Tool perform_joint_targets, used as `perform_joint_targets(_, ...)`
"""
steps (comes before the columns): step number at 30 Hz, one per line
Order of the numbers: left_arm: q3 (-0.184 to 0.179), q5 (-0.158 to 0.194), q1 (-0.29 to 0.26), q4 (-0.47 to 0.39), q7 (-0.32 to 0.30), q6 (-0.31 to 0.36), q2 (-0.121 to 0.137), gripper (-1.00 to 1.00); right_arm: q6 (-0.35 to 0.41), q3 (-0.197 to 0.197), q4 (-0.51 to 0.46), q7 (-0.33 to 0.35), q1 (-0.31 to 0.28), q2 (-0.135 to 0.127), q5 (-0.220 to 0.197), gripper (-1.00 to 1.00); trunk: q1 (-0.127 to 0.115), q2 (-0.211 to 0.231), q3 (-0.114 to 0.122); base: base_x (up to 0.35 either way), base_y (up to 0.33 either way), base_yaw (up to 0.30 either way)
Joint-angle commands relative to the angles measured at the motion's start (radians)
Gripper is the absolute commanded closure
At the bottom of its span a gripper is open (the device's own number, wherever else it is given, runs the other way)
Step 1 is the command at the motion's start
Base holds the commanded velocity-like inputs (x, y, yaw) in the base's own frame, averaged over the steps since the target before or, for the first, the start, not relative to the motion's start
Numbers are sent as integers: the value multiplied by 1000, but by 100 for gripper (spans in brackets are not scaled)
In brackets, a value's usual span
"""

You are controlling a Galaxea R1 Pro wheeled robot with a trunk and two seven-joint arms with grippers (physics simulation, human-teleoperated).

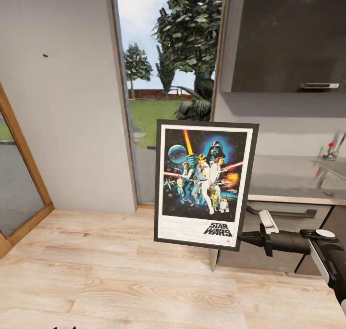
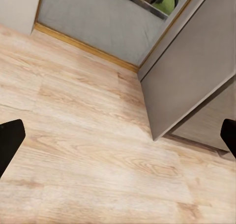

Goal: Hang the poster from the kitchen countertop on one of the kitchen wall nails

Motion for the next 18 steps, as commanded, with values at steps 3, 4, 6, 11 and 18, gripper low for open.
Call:
perform_joint_targets(3,-2,3,-1,1,-3,-4,0,-100,14,0,0,6,-1,0,-3,100,-12,20,8,0,0,0)
perform_joint_targets(4,-2,3,-1,1,-3,-4,0,-100,14,0,0,5,-1,0,-3,100,-15,27,11,0,0,0)
perform_joint_targets(6,-2,3,-1,1,-3,-4,0,-100,14,0,0,5,-1,1,-3,100,-23,41,18,0,0,0)
perform_joint_targets(11,-2,2,-1,1,-3,-4,0,-100,14,0,0,6,-1,1,-3,100,-42,76,33,0,0,0)
perform_joint_targets(18,-3,2,-1,1,-3,-4,0,-100,13,0,0,6,-1,1,-3,100,-69,125,55,0,0,0)
